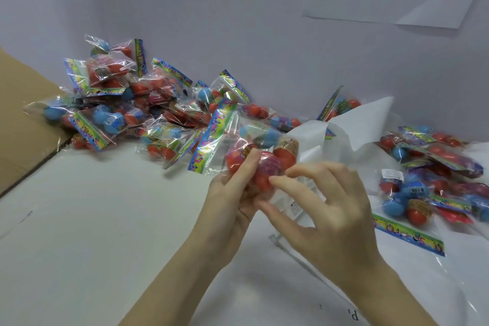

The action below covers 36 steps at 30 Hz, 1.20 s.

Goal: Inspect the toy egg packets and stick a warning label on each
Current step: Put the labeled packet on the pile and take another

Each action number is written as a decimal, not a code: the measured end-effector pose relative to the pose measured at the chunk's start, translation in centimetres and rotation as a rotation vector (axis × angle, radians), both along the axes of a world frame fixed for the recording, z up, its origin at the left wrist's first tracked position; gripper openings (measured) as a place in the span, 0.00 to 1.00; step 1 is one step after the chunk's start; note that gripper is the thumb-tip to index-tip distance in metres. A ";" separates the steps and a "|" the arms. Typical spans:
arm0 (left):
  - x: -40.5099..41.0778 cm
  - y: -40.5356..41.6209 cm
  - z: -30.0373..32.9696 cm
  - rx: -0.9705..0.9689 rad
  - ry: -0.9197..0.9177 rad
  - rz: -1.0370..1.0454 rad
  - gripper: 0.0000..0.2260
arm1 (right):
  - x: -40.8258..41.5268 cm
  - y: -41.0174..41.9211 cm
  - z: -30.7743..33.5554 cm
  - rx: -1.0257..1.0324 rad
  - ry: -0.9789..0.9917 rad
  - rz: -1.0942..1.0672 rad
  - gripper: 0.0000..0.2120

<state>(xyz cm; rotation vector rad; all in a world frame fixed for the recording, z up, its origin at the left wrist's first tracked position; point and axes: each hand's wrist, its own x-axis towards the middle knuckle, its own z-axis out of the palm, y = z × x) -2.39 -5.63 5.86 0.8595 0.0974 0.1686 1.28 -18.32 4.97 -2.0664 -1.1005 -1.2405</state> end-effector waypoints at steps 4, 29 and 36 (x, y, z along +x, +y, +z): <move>0.0 -0.1 -0.1 -0.006 -0.008 0.044 0.20 | 0.2 -0.1 -0.1 -0.003 0.034 0.021 0.11; -0.4 0.1 -0.8 0.172 -0.147 0.015 0.07 | -0.1 0.4 -0.6 0.153 0.153 0.059 0.16; -0.7 0.1 -1.1 0.944 -0.320 0.452 0.17 | -0.4 -0.1 1.4 0.606 0.771 0.306 0.12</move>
